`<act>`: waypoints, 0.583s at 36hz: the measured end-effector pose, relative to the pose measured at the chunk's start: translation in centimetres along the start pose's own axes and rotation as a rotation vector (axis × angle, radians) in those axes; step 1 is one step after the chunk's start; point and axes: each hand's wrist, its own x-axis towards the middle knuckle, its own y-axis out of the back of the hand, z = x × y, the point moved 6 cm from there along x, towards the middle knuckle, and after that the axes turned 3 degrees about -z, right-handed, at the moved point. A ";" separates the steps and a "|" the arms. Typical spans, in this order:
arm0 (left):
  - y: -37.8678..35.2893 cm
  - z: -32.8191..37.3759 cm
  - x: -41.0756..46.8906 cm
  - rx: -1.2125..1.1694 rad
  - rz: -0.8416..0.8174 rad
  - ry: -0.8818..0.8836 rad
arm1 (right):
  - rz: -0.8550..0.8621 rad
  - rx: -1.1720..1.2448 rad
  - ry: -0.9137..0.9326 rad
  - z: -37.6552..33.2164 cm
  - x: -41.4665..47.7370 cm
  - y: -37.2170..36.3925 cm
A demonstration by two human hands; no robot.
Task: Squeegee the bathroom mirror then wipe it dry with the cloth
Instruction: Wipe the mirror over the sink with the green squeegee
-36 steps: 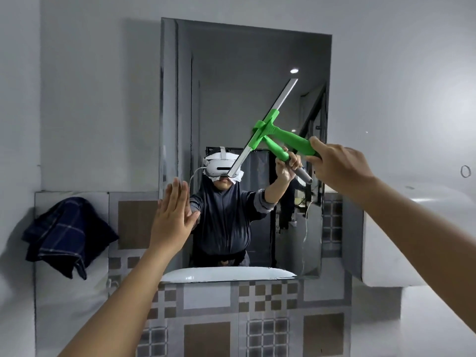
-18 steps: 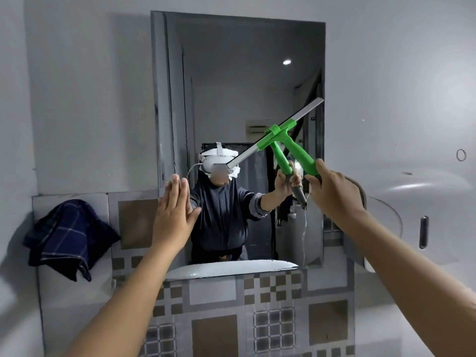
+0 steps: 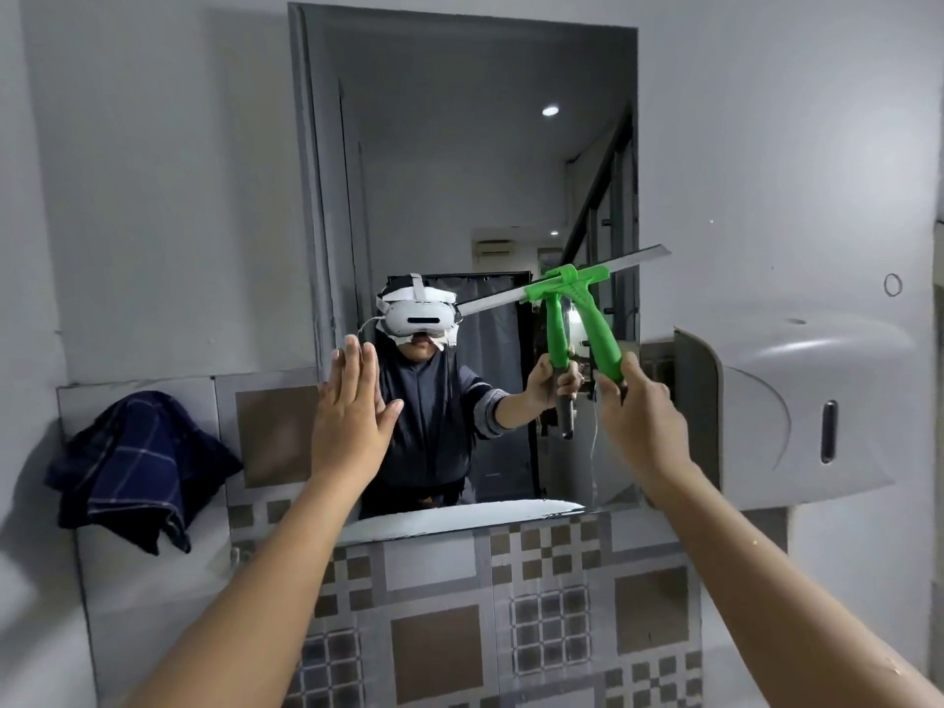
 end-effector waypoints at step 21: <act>0.4 -1.0 -0.8 -0.021 -0.119 -0.116 | 0.070 0.587 -0.446 -8.5 -5.4 -5.7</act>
